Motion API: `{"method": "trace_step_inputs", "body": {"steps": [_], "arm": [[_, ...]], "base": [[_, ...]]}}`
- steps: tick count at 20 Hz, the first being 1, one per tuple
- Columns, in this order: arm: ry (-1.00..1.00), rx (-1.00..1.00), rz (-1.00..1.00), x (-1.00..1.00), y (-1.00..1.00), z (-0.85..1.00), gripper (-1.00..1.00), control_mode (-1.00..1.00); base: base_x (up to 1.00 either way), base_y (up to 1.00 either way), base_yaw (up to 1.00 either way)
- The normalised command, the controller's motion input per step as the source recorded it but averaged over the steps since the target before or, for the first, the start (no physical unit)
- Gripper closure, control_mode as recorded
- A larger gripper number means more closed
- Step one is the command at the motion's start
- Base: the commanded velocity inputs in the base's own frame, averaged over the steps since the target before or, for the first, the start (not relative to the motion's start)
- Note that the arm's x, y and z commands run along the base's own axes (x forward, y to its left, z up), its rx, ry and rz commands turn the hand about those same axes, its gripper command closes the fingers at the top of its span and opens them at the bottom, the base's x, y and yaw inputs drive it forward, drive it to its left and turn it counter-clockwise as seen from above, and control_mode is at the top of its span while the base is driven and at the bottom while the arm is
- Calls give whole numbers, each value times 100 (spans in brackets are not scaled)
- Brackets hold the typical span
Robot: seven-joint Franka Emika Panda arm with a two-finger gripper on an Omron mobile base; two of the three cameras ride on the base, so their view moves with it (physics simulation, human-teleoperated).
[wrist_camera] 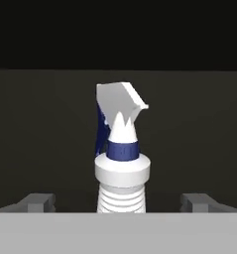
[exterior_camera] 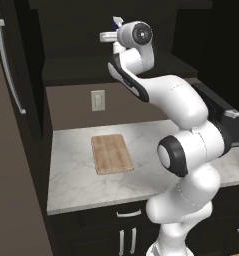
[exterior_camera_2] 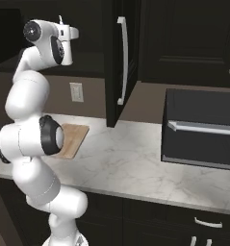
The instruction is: Grab the spray bottle from the cabinet, then place it next to the cutting board for sanitizing. Then grab the dish brush from the countertop next to the sink and place it next to the cutting board.
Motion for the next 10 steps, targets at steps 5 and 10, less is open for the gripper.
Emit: {"method": "trace_step_inputs", "body": {"steps": [5,10], "arm": [[3,0,0,20,0,-2,-100,-100],[0,0,0,24,0,-7,-100,-100]], "base": [[0,0,0],[0,0,0]]}}
